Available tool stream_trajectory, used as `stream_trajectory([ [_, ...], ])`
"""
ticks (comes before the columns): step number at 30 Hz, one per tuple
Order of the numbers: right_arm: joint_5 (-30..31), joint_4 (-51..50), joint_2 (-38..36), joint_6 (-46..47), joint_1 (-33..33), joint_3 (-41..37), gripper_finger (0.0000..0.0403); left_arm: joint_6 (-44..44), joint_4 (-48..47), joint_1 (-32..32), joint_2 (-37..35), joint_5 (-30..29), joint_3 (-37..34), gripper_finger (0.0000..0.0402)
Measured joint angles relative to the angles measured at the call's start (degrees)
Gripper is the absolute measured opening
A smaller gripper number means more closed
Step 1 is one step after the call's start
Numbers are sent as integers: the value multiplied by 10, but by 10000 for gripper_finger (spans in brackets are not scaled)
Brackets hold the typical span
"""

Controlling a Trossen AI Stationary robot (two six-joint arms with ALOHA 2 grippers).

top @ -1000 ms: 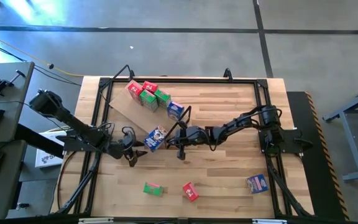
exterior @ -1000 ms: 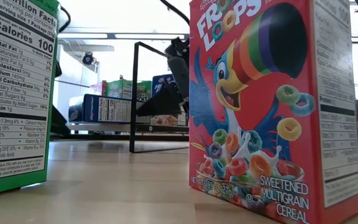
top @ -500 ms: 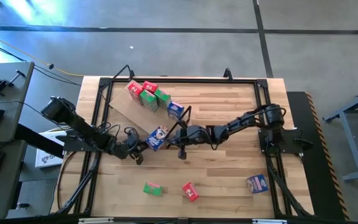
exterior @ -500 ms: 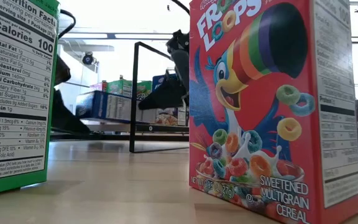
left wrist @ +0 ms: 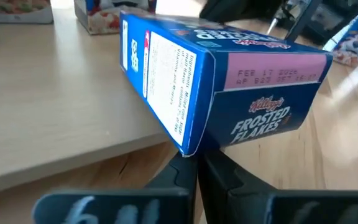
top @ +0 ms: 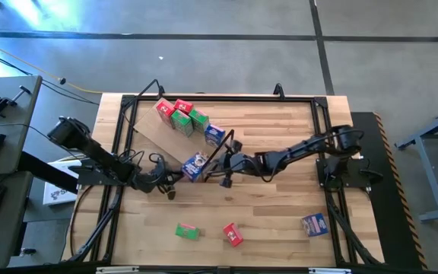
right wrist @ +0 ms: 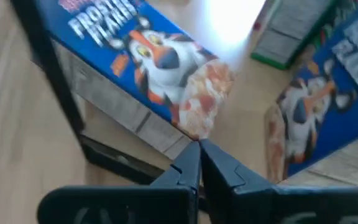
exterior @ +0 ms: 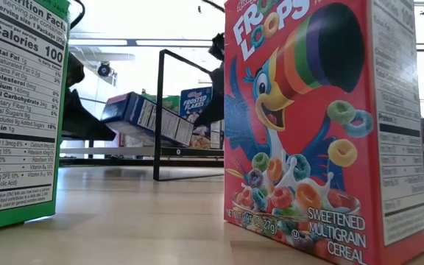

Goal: Stack cereal on shelf
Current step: Adjust the cereals on the shelf

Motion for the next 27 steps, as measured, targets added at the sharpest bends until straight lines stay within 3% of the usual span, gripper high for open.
stream_trajectory([
  [7, 41, 5, 14, 24, -5, 0, 4, 9, 2, 0, -17, -22, 0, 1],
  [20, -16, 23, 14, 25, -6, 0, 4, 91, 3, 26, -109, -34, 0, 1],
  [27, -24, 23, 14, 27, -6, 0, 4, 104, 2, 58, -134, -3, 0, 1],
])
